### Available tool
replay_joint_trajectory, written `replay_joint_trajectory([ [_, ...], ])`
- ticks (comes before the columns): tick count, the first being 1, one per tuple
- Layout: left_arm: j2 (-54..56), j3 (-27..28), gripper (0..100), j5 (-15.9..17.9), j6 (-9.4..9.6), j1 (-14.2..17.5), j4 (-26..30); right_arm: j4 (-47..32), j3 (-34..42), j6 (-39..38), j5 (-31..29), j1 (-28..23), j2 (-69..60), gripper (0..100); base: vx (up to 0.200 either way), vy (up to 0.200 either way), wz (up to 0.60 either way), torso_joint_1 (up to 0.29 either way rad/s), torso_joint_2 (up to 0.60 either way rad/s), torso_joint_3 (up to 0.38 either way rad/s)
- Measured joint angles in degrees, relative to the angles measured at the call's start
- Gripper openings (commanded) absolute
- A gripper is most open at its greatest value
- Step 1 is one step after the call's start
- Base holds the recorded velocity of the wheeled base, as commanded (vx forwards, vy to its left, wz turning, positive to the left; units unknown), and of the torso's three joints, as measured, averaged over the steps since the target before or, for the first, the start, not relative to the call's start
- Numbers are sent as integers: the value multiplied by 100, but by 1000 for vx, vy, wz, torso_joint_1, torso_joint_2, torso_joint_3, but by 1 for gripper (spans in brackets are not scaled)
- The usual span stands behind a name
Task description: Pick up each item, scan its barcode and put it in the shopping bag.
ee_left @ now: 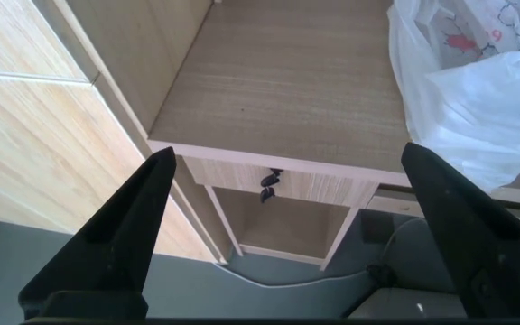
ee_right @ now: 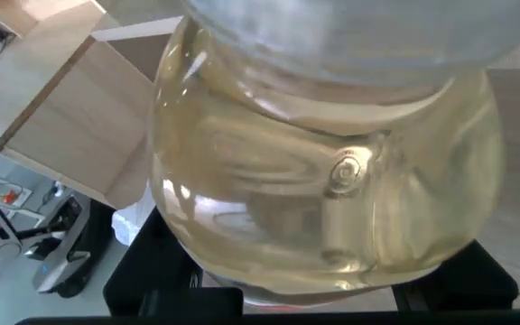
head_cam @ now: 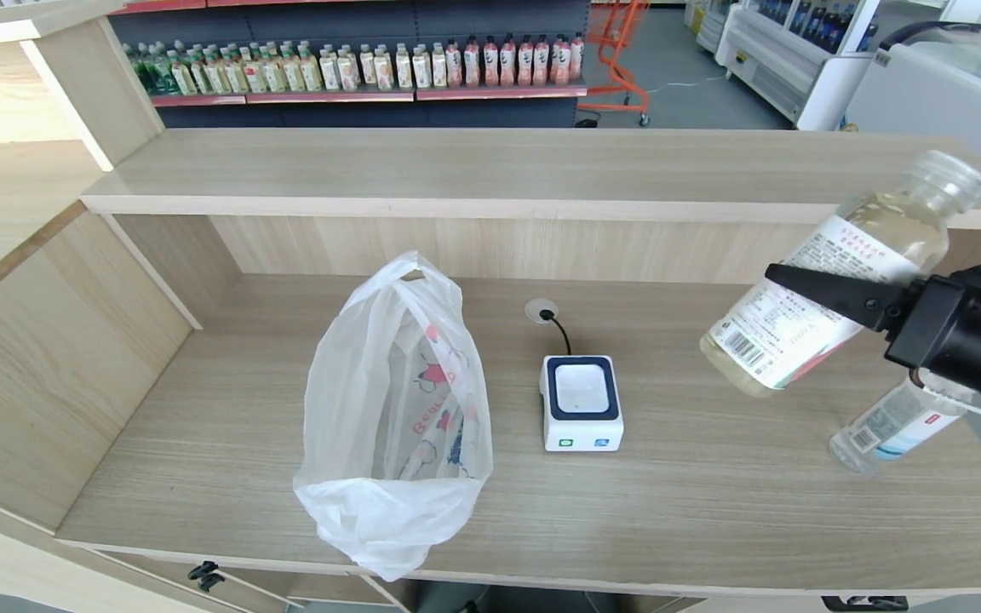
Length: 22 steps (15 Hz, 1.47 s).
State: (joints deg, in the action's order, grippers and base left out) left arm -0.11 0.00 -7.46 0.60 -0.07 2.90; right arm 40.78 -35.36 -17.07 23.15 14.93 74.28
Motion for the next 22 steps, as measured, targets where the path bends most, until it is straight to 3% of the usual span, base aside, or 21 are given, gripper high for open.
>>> replay_joint_trajectory([
  [4, 0, 0, 100, 0, -11, -2, -1, -534, -49, -379, 20, 61, -156, 0, 0, 200, 0, -5, 2, 7],
  [8, 0, 0, 100, 2, -5, -2, 0, -589, -201, -378, -77, 271, 61, 0, 0, 150, 0, 2, -1, 4],
  [13, 0, 0, 100, 0, 11, 0, -1, -591, -612, -179, -1078, 703, 1007, 0, 0, 0, 0, 0, 0, 0],
  [15, 0, 0, 100, 0, 9, -4, -1, -586, -639, -173, -1198, 962, 1381, 0, 0, 0, 0, 0, 0, 0],
  [18, 0, 0, 100, 0, 9, 2, -1, -378, -752, -168, -1256, 1375, 1993, 0, 0, 0, 0, 0, 0, 0],
  [22, 0, 0, 100, 0, 11, 0, -1, 660, -875, 137, -1253, 1687, 2939, 0, 0, 0, 0, 0, 0, 0],
])
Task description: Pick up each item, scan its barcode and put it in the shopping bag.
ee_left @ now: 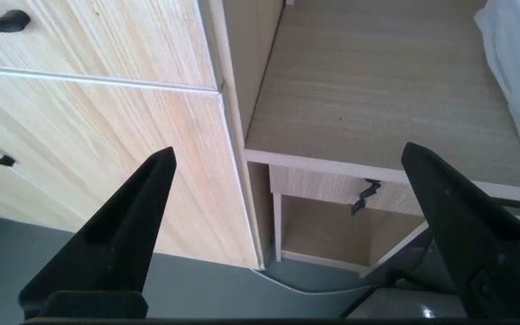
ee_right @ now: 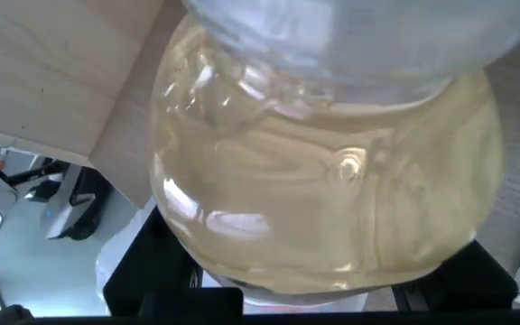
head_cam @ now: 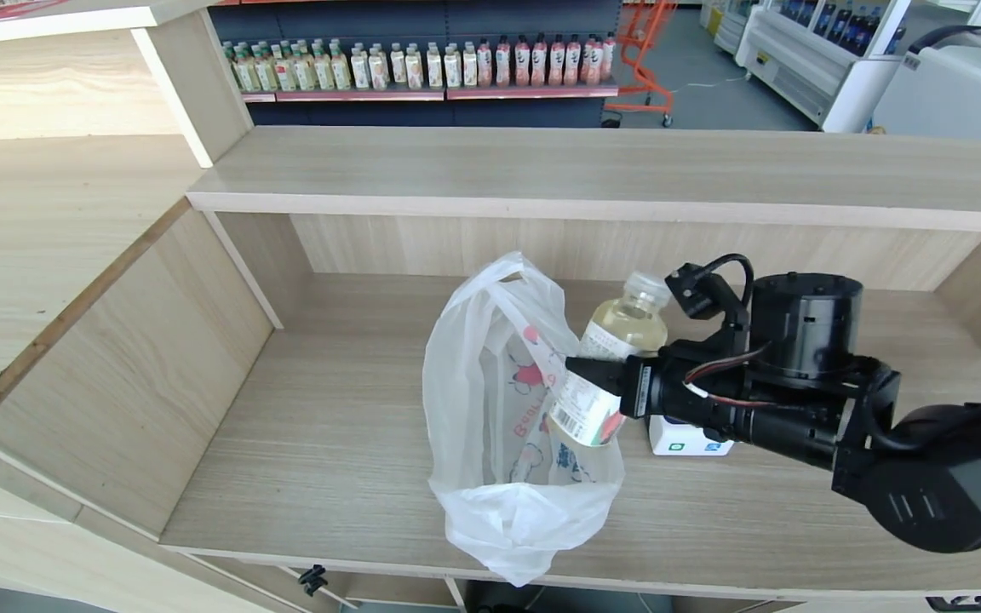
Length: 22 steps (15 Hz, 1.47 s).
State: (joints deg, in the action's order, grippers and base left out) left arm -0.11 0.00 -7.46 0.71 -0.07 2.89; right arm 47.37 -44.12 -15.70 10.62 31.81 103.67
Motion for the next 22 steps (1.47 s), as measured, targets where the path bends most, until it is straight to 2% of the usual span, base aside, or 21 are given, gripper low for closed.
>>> replay_joint_trajectory([
  [4, 0, 0, 100, 0, 0, -2, 1, 972, -273, 299, 54, 166, 909, 0, 0, 0, 0, 0, 0, 0],
  [9, 0, 0, 100, 0, -2, -4, 0, 1556, -789, 1863, 55, 250, 1981, 0, 0, 0, 0, 0, 0, 0],
  [14, 0, 0, 100, 0, 0, -2, 1, 2502, -905, 2700, 54, 243, 2706, 0, 0, 0, 0, 0, 0, 0],
  [15, 0, 0, 100, 0, 0, -2, 0, 2620, -911, 2727, 55, 236, 2795, 100, 0, 0, 0, 0, 0, 0],
  [18, 0, 0, 100, 2, 0, -2, 0, 2658, -889, 2612, 71, 240, 2881, 100, 0, 0, 0, 0, 0, 0],
  [22, 0, 0, 100, 0, -2, 0, 0, 2469, -830, 1182, 65, 210, 2472, 100, 0, 0, 0, 0, 0, 0],
])
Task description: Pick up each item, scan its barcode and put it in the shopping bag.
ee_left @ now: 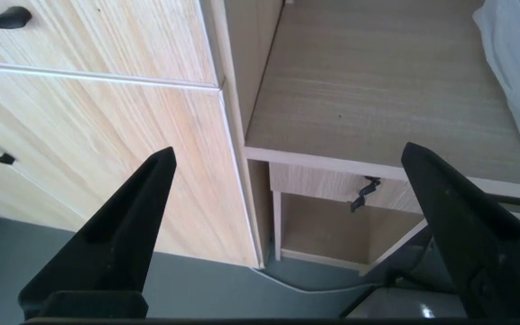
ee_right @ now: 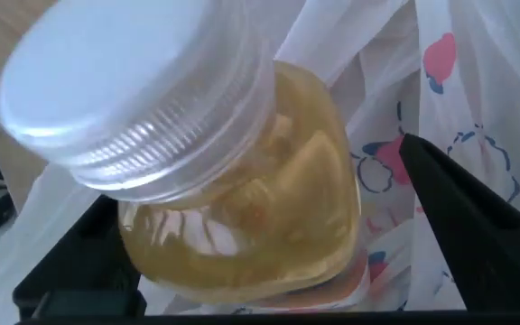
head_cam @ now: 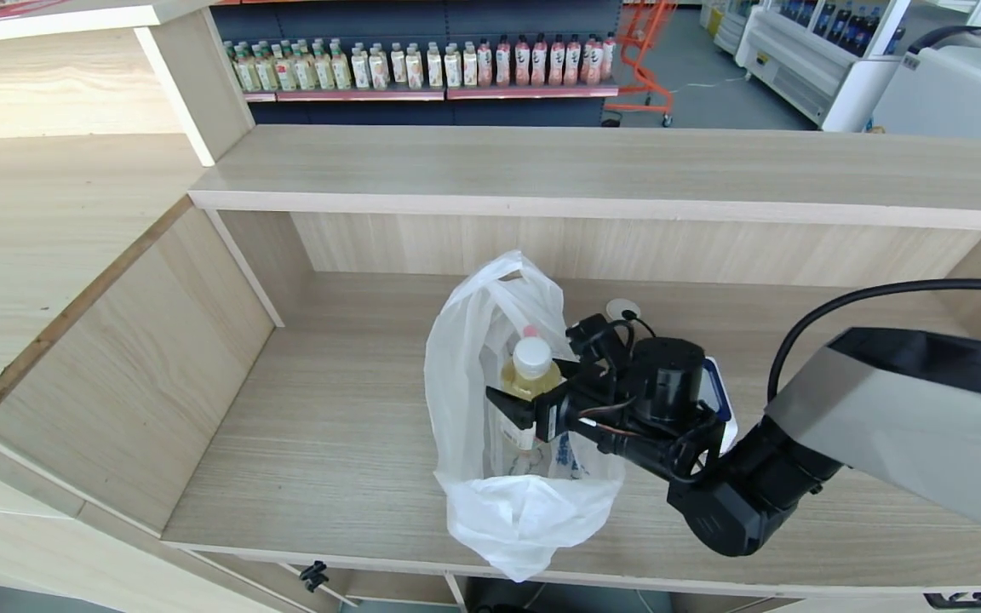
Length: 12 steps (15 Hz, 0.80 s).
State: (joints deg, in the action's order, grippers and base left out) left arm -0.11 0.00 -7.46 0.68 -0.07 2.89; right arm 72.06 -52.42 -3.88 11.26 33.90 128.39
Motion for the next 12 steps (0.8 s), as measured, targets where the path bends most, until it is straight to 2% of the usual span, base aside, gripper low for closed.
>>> replay_joint_trajectory([
  [3, 0, 0, 100, 0, 0, -2, 0, -569, 240, -567, 4, -77, -780, 100, 0, 0, 0, 0, 0, 0],
  [8, 0, 0, 100, 2, 0, -2, 1, -2009, 1237, -950, 28, -317, -2949, 100, 0, 0, 0, 0, 0, 0],
  [10, 0, 0, 100, 2, 2, -2, 0, -3051, 1428, -795, 12, -699, -3763, 100, 0, 0, 0, 0, 0, 0],
  [12, 0, 0, 100, 2, 2, 0, 0, -3566, 1560, -351, -119, -1237, -4336, 100, 0, 0, 0, 0, 0, 0],
])
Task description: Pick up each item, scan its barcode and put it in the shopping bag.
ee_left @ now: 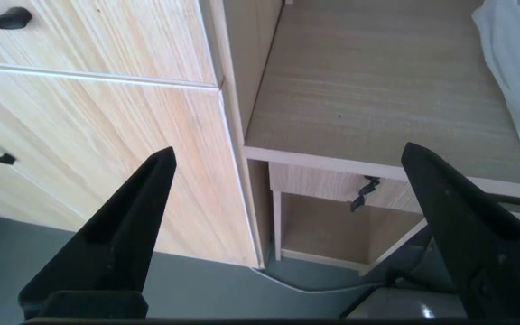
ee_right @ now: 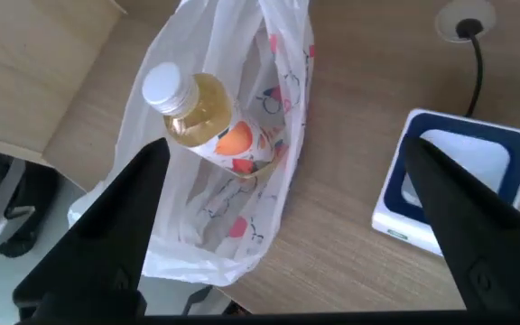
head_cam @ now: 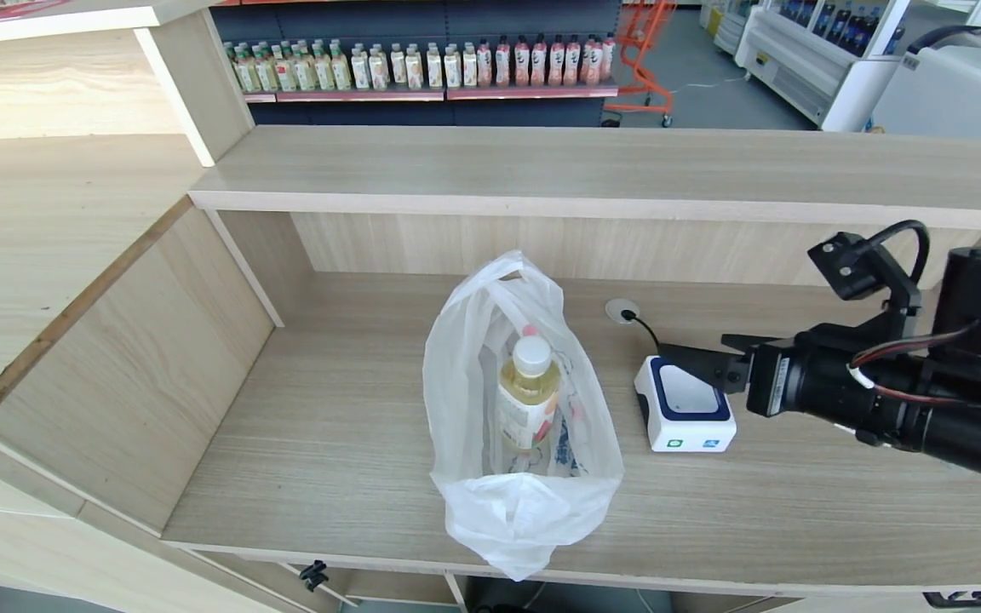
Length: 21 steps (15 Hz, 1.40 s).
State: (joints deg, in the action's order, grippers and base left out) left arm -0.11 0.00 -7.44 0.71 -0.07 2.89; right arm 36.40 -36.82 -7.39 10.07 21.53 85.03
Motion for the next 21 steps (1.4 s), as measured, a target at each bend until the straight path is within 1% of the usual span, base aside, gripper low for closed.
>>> replay_joint_trajectory([
  [2, 0, 0, 100, -2, -2, -2, 0, -71, 171, 83, -71, -235, -356, 100, 0, 0, 0, 0, 0, 0],
  [5, 0, 0, 100, 0, 9, -2, 1, -74, 391, 90, -79, -325, -686, 100, 0, 0, 0, 0, 0, 0],
  [9, 0, 0, 100, 0, 24, -2, 0, -74, 527, 90, -79, -428, -857, 100, -200, 0, 0, 7, 6, 1],
  [12, 0, 0, 100, 0, 13, 0, 1, -83, 667, 90, -83, -533, -909, 100, 0, 0, 0, 0, 0, 0],
  [15, 0, 0, 100, -2, 16, -2, 0, -82, 798, 90, -85, -684, -931, 100, 0, -200, 0, 1, 2, 2],
  [19, 0, 0, 100, 0, 18, 7, 0, -93, 967, 169, -104, -1128, -929, 100, 0, -200, 0, 11, 5, 2],
  [21, 0, 0, 100, 0, 16, -9, 0, -88, 1074, 202, -90, -1239, -973, 100, 0, -200, 0, 0, 0, 2],
])
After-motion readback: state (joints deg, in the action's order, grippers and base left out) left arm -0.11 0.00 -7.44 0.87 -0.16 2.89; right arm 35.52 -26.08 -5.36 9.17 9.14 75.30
